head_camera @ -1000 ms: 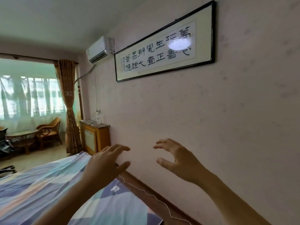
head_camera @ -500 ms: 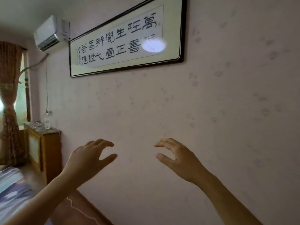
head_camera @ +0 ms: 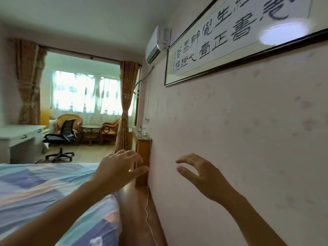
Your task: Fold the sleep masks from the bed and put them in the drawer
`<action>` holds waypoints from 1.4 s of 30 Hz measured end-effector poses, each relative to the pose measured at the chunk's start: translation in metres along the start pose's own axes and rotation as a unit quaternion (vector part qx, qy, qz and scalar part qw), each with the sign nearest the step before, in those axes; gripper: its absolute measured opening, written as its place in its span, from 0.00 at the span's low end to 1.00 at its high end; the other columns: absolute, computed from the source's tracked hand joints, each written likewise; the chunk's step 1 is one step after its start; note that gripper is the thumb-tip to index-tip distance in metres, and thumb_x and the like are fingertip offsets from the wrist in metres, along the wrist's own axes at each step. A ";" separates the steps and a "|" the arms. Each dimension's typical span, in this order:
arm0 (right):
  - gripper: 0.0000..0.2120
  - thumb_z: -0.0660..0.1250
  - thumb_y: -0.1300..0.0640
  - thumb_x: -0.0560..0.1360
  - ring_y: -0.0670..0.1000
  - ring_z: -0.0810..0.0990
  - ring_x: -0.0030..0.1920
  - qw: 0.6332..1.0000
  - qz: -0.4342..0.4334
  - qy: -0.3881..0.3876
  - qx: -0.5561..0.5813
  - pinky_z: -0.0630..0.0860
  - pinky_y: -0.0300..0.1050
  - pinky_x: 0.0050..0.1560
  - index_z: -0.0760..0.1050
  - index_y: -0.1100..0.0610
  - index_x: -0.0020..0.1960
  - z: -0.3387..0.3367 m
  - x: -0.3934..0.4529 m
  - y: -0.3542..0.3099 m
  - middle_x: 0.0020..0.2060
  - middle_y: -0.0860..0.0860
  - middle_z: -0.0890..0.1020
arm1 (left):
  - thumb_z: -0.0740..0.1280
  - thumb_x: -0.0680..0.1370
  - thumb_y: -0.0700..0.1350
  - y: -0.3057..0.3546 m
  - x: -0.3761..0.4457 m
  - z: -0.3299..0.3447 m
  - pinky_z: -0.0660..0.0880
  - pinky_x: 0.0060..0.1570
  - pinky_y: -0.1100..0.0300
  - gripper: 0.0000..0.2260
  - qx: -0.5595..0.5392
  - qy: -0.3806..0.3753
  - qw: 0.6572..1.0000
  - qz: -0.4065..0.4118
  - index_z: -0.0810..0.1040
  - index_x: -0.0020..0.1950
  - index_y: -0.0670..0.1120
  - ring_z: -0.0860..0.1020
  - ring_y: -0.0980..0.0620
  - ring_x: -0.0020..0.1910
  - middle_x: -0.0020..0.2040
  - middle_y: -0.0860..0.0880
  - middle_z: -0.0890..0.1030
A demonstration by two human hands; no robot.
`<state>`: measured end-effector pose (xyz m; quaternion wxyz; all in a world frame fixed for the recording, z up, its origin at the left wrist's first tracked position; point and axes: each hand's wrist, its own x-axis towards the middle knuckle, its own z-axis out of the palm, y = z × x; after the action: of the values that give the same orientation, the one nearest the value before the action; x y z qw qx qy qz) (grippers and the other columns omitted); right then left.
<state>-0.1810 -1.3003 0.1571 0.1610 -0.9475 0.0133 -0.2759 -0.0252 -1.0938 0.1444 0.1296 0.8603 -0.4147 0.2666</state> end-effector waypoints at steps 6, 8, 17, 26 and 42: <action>0.17 0.57 0.38 0.77 0.35 0.71 0.60 0.998 -0.052 -0.025 -0.004 0.68 0.33 0.57 0.73 0.41 0.62 0.048 0.112 0.069 0.61 0.36 0.75 | 0.53 0.74 0.69 -0.050 0.091 0.054 0.65 0.40 0.66 0.24 0.021 0.030 0.998 -0.048 0.76 0.58 0.57 0.74 0.62 0.51 0.59 0.61 0.77; 0.18 0.57 0.38 0.77 0.37 0.72 0.61 0.997 -0.066 -0.033 -0.021 0.70 0.38 0.60 0.73 0.42 0.62 0.055 0.146 0.095 0.61 0.37 0.75 | 0.57 0.76 0.65 -0.060 0.122 0.071 0.66 0.41 0.64 0.20 0.017 0.031 0.998 -0.061 0.76 0.59 0.56 0.75 0.60 0.53 0.60 0.59 0.77; 0.15 0.58 0.43 0.78 0.41 0.74 0.58 0.988 -0.139 -0.061 0.003 0.73 0.39 0.58 0.74 0.44 0.62 0.148 0.321 0.201 0.59 0.39 0.77 | 0.56 0.76 0.66 -0.127 0.247 0.176 0.71 0.46 0.62 0.20 0.076 0.003 0.989 -0.127 0.74 0.61 0.58 0.75 0.60 0.51 0.64 0.60 0.75; 0.17 0.59 0.42 0.78 0.39 0.75 0.55 0.970 -0.211 -0.091 0.080 0.72 0.33 0.54 0.74 0.46 0.63 0.245 0.553 0.282 0.59 0.39 0.77 | 0.58 0.76 0.65 -0.238 0.413 0.249 0.71 0.45 0.60 0.20 0.148 0.023 0.973 -0.174 0.76 0.61 0.57 0.76 0.58 0.56 0.62 0.59 0.77; 0.29 0.49 0.31 0.72 0.44 0.77 0.57 0.959 -0.248 -0.092 0.104 0.76 0.50 0.58 0.73 0.44 0.63 0.432 0.927 0.376 0.57 0.42 0.80 | 0.56 0.77 0.64 -0.500 0.673 0.415 0.63 0.34 0.64 0.19 0.189 -0.004 0.956 -0.223 0.74 0.63 0.58 0.76 0.58 0.53 0.62 0.59 0.77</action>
<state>0.8565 -1.6337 0.1768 0.1858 -0.9203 -0.2657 -0.2188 0.8578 -1.3999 0.1824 0.0195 0.9408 -0.1548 0.3008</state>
